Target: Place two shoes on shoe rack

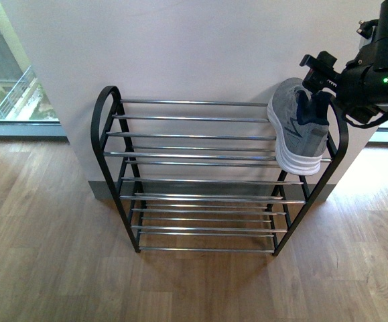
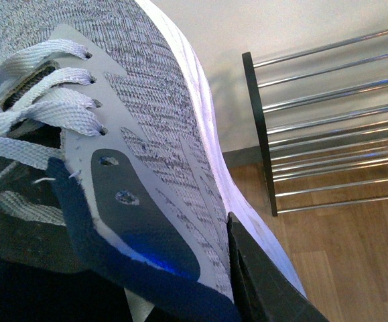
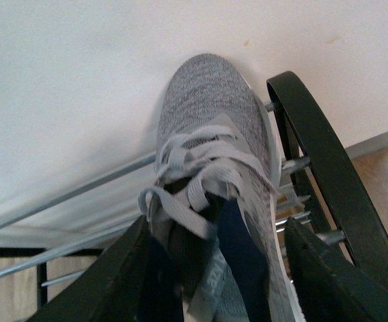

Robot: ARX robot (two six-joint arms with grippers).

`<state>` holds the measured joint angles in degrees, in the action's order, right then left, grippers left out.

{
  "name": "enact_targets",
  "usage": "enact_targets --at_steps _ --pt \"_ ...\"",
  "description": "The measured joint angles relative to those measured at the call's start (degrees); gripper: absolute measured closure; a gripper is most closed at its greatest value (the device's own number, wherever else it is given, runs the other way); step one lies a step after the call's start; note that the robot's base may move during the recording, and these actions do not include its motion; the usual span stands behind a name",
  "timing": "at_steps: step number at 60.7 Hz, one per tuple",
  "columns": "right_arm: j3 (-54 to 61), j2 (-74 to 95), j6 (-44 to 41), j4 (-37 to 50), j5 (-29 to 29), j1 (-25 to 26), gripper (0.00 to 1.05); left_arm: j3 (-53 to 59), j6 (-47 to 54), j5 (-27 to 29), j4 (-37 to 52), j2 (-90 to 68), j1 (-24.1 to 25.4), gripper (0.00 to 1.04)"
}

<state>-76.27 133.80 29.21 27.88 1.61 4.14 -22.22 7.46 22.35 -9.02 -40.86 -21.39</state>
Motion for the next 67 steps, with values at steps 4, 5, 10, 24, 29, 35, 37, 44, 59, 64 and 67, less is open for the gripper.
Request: enact_targets --at_steps 4,5,10,24,29,35,37,44,59,64,67 --pt "3.43 -3.34 -0.37 0.81 -1.64 0.31 0.28 0.00 0.00 0.00 0.00 0.00 0.00 1.03" --pt "4.61 -4.66 -0.50 0.85 -2.36 0.44 0.25 0.00 0.00 0.00 0.00 0.00 0.00 1.03" --pt "9.07 -9.97 -0.98 1.60 -4.35 0.83 0.13 0.00 0.00 0.00 0.00 0.00 0.00 1.03" --pt "24.70 -28.89 -5.05 2.34 -10.95 1.97 0.09 0.00 0.00 0.00 0.00 0.00 0.00 1.03" --pt "29.94 -35.34 -7.08 1.40 -13.77 2.45 0.09 0.00 0.00 0.00 0.00 0.00 0.02 1.03" --pt "36.06 -44.28 -9.27 -1.05 -18.01 3.52 0.09 0.00 0.00 0.00 0.00 0.00 0.00 1.03" --pt "37.86 -47.45 -9.92 -1.97 -19.26 3.98 0.09 0.00 0.00 0.00 0.00 0.00 0.00 1.03" --pt "43.25 -59.23 -12.44 -6.36 -22.47 6.38 0.09 0.00 0.00 0.00 0.00 0.00 0.00 1.03" --pt "51.67 -80.41 -13.94 -13.35 -26.69 14.75 0.09 0.00 0.00 0.00 0.00 0.00 0.00 1.03" --pt "53.05 -82.27 -14.08 -13.35 -26.23 16.50 0.09 0.00 0.00 0.00 0.00 0.00 0.00 1.03" --pt "53.37 -82.38 -14.08 -13.35 -26.05 16.83 0.09 0.00 0.00 0.00 0.00 0.00 0.02 1.03"
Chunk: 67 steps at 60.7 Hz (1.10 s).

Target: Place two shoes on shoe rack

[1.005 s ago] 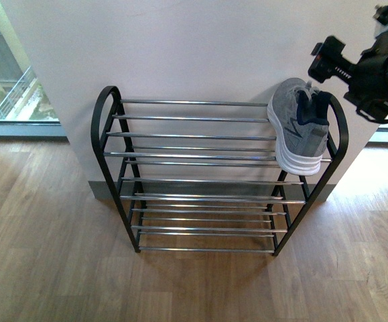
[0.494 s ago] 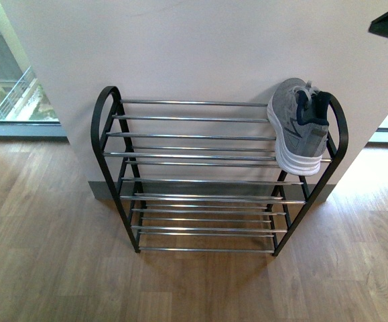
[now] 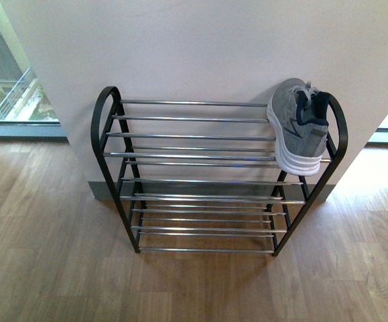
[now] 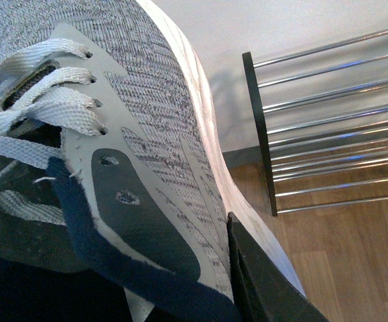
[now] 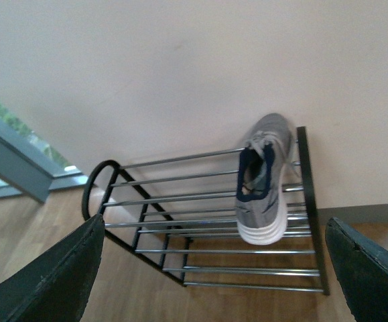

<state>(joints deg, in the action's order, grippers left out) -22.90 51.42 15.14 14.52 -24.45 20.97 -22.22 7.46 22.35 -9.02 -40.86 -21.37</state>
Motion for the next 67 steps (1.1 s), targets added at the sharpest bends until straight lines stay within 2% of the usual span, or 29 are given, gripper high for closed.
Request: enact_targets --at_steps 5,6,12,16,20,67 --pt "0.66 0.13 -0.70 1.29 0.76 -0.13 0.11 0.00 0.00 -0.02 0.00 0.00 -0.02 1.03" --pt "18.03 -17.62 -14.82 13.84 17.31 -13.51 1.03 0.00 0.00 0.00 0.00 0.00 0.00 1.03" --pt "18.93 -20.20 -14.84 12.20 18.47 -14.69 1.03 0.00 0.00 0.00 0.00 0.00 0.00 1.03" --pt "19.63 -22.73 -14.84 10.40 23.80 -18.86 1.03 0.00 0.00 -0.02 0.00 0.00 -0.02 1.03" --pt "20.22 -25.03 -14.86 8.83 23.85 -20.61 1.03 0.00 0.00 0.00 0.00 0.00 0.00 1.03" --pt "21.81 -40.26 -14.91 -3.26 24.48 -20.85 1.03 0.00 0.00 0.00 0.00 0.00 -0.02 1.03"
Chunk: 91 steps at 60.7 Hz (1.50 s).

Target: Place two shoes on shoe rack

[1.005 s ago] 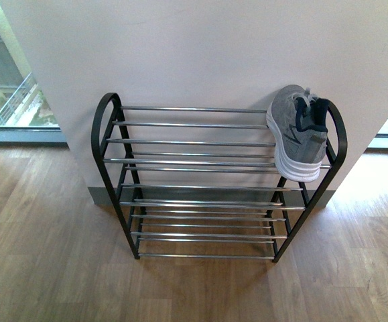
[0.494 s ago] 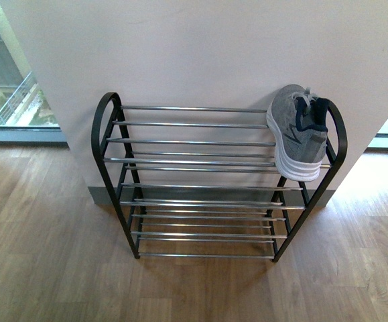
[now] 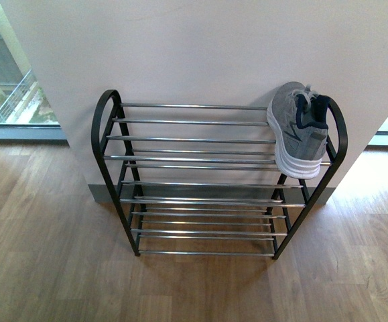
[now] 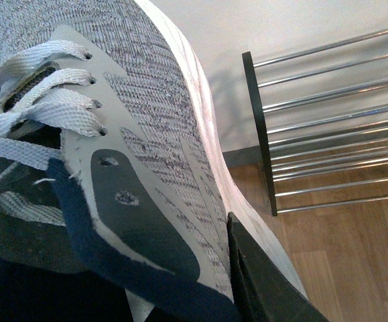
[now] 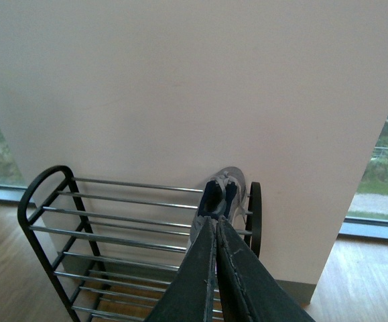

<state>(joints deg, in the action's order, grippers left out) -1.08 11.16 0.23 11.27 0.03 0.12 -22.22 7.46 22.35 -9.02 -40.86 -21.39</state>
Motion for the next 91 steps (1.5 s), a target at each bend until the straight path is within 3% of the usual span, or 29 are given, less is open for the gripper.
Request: enact_targets --at_steps 7,13,43,57,72,79,91 --pt "0.00 -2.05 0.00 -2.14 0.00 0.00 1.03 0.00 0.00 0.00 0.00 0.00 0.00 1.03" --pt "0.00 -8.68 -0.02 -10.34 0.00 0.00 1.03 0.00 0.00 -0.02 0.00 0.00 0.00 1.03" --pt "0.00 -10.80 -0.02 -11.08 0.00 0.00 1.03 0.00 0.00 -0.04 0.00 0.00 0.00 1.03" --pt "0.00 -10.82 -0.07 -11.08 -0.02 0.00 0.68 -2.27 -7.65 -0.92 0.98 -6.54 0.26 1.03" --pt "0.00 -10.82 -0.07 -11.08 0.00 0.00 0.30 -14.14 -6.60 -11.93 11.26 -29.62 0.81 1.03" --pt "0.00 -10.82 -0.07 -11.08 -0.02 0.00 0.11 -23.37 -4.52 -19.54 12.94 -42.77 -0.20 1.03" --pt "0.00 -10.82 -0.07 -11.08 -0.02 0.00 0.09 -38.80 -1.07 -25.73 9.88 -62.27 -3.34 1.03"
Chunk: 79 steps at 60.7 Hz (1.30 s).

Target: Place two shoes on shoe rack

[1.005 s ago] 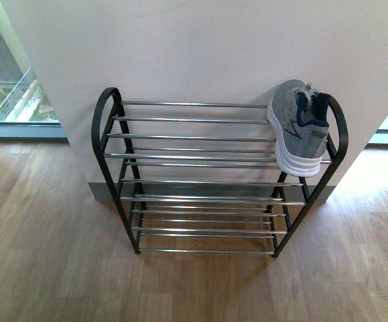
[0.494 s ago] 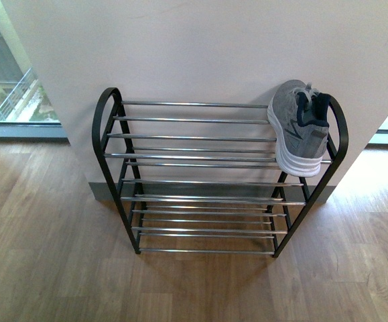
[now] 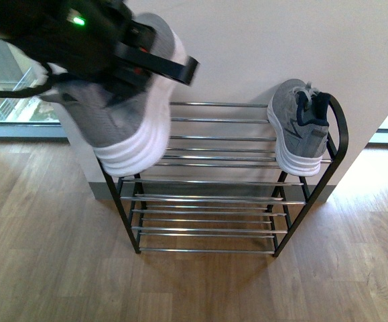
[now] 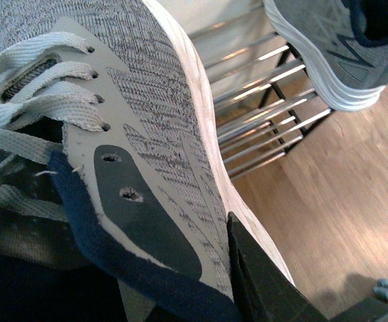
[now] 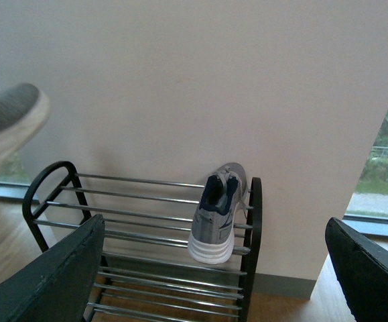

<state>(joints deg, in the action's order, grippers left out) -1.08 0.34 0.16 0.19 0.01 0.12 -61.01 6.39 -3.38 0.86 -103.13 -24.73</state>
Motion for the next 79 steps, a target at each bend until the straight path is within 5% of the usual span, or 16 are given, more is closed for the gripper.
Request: enact_targets --at_steps 57,79 --pt "0.00 0.00 0.00 0.00 0.00 0.00 0.09 -74.25 1.44 -2.84 -22.71 -59.52 -8.72 1.03" --pt "0.00 -0.02 0.00 0.00 0.00 0.00 0.09 -81.99 -0.24 -3.89 -25.00 -63.08 -9.18 1.03"
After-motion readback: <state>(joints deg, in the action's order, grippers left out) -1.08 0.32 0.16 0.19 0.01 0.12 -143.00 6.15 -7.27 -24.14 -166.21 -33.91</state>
